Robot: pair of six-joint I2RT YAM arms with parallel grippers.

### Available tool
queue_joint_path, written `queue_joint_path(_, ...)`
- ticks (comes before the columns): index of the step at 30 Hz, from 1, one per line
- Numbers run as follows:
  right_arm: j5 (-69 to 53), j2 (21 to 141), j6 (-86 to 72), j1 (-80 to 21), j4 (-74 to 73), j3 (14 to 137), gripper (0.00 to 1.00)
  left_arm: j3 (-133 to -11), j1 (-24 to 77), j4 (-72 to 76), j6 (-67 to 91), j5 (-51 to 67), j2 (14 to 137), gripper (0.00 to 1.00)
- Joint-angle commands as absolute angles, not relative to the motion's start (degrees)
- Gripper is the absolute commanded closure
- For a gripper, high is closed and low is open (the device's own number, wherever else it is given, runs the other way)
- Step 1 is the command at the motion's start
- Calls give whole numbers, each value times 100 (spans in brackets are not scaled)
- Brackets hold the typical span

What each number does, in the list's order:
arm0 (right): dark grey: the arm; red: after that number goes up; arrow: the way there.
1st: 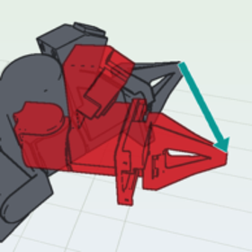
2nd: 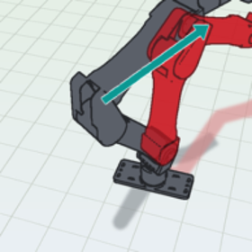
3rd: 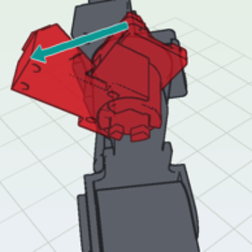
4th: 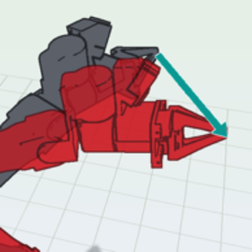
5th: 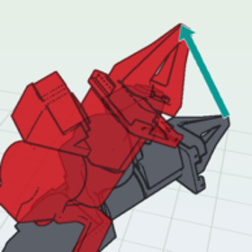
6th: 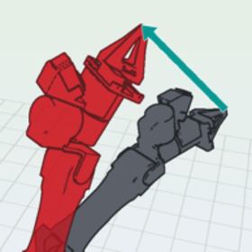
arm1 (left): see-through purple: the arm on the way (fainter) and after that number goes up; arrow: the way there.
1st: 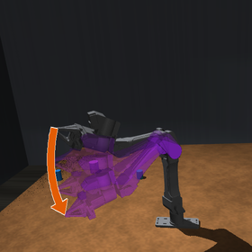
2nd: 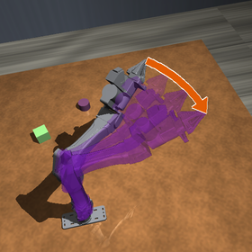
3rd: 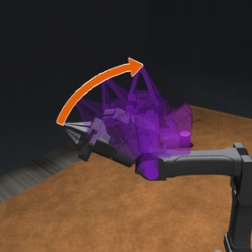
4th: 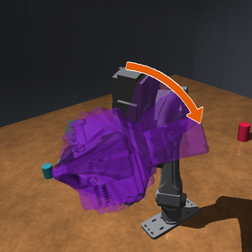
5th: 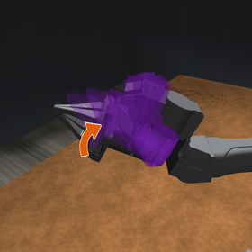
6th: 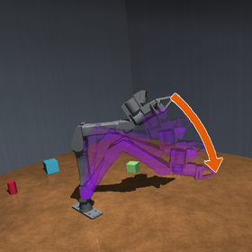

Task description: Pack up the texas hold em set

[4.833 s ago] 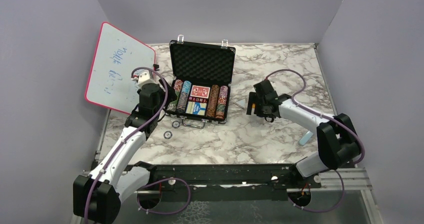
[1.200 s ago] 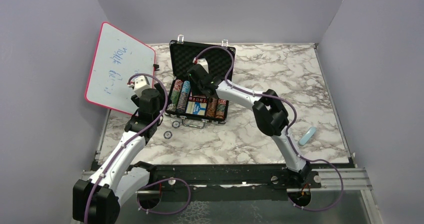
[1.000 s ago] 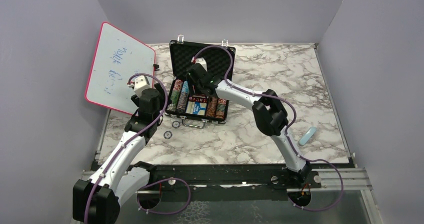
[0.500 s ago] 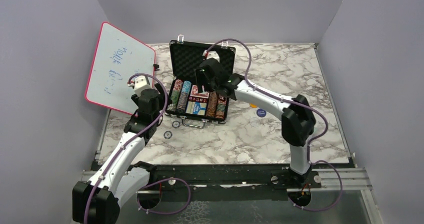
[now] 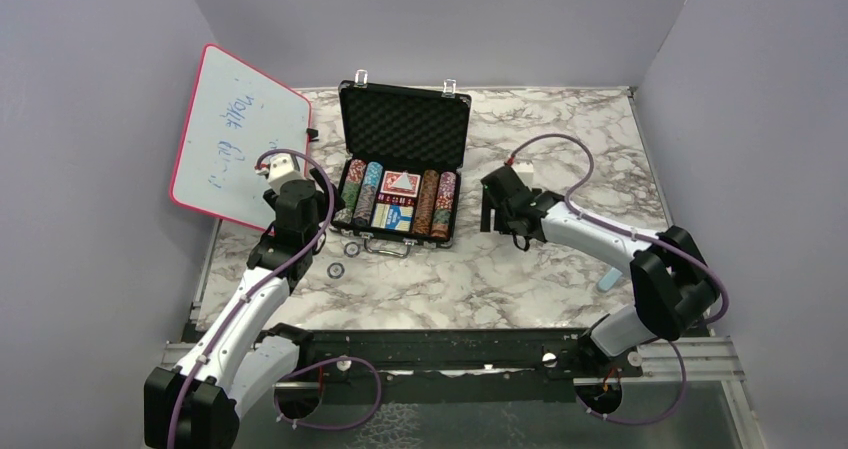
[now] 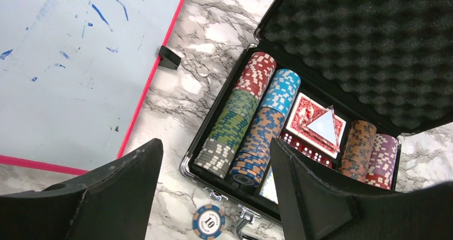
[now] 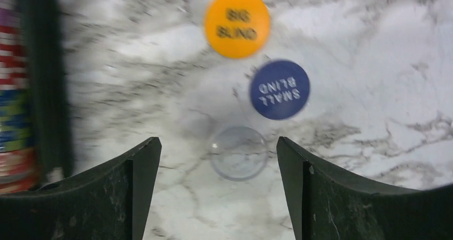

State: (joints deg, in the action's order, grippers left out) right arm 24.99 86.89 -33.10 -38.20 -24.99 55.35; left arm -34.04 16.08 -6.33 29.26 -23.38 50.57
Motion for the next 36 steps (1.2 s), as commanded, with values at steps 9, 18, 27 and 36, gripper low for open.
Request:
queue_joint_path(9,1740,8910,-3863,-3362,-2246,4743,18,-3314,1569,-468,2886,-2212,4984,24)
queue_joint_path(18,1791,9032,-3872,-3357,-2159,4607,41,-3305,1573,-486,2907,-2275,4990,24)
queue_joint_path(27,1832,8553,-3509,-3357,-2454,4877,58,-3304,1573,-421,3085,-2075,4777,24)
queue_joint_path(36,1238,8333,-3314,-3713,-2567,5786,57,-3399,1571,-506,3097,-1789,4581,24)
